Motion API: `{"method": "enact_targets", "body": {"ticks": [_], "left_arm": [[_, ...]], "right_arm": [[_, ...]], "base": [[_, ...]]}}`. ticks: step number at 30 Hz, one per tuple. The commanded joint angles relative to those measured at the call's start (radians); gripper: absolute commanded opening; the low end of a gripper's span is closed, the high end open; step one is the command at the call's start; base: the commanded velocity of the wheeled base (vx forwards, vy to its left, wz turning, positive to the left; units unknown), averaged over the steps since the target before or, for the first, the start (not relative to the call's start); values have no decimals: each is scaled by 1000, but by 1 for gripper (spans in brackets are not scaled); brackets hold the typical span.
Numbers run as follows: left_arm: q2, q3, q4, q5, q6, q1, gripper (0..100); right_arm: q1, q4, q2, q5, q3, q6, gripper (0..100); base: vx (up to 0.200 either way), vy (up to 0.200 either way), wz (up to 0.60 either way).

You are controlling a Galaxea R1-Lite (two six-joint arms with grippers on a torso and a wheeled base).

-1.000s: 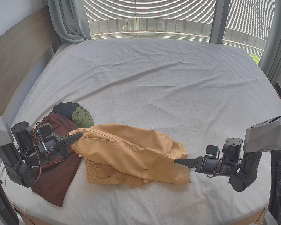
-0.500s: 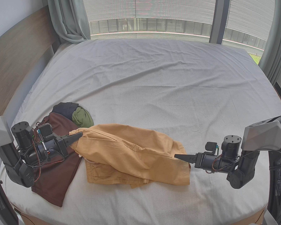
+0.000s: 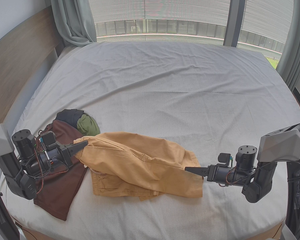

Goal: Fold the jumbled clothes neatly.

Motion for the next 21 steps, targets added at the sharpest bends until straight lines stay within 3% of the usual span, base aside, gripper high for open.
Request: {"method": "enact_targets", "body": {"ticks": [1,11,21], "left_arm": [[2,1,-1,0,0,2,0],[2,0,-1,0,0,2,0],[0,1,-1,0,0,0,0]], "right_arm": [[5,0,-35,1,4,0,100],[61,0,-79,2,20,-1,100],[64,0,-58,1,-12,2,100]], "base": [[0,0,0],[0,0,0],[0,0,0]]}}
